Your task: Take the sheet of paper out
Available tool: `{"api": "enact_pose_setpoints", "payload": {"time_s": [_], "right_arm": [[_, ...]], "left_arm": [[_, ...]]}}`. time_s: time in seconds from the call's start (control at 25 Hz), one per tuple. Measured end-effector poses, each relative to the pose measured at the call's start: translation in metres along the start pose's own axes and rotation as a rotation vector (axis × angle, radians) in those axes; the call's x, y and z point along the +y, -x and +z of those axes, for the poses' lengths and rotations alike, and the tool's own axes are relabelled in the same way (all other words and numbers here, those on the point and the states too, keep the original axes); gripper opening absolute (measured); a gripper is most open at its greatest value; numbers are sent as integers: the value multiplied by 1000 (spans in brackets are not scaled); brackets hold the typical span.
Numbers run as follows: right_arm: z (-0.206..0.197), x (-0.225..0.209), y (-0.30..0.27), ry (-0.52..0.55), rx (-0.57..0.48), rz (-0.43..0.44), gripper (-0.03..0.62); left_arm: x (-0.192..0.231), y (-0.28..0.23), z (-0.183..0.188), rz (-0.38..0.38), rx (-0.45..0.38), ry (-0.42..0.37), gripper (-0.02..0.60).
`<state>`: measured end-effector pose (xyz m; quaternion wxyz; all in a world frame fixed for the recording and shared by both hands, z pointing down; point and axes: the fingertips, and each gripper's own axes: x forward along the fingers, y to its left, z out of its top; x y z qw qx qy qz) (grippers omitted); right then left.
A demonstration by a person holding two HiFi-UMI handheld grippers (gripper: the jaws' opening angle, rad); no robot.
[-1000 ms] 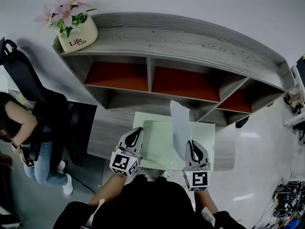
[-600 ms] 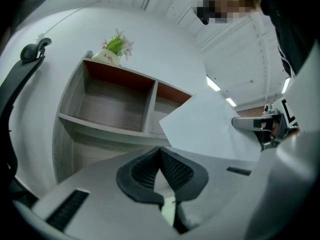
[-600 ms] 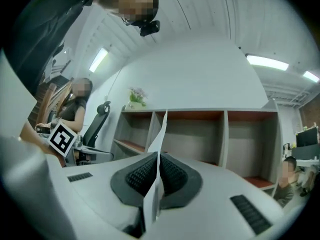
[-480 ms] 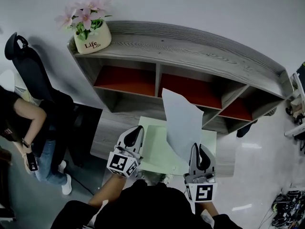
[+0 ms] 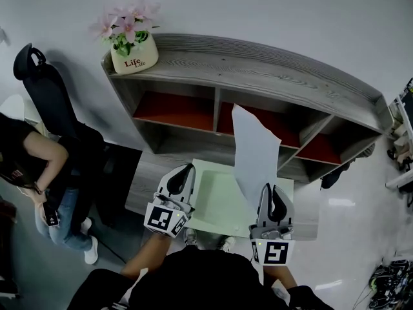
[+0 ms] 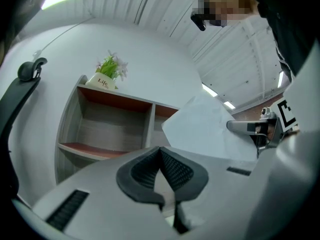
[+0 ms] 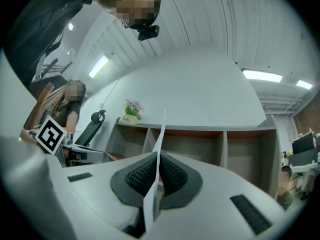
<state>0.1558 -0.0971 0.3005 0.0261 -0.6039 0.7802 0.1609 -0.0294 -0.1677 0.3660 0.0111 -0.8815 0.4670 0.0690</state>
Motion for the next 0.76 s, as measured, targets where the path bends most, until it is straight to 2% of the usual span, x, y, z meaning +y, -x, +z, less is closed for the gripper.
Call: {"api": "enact_pose_setpoints", "payload": {"time_s": [0.44,0.76], "right_arm": [[-9,6,-8,-5,30,0,23],[-19,11,-18,-20,44,12,23]], "left_arm": [[3,-1,4,0,-6,-13,5],[5,-4,4,2,3,-52,5]]}}
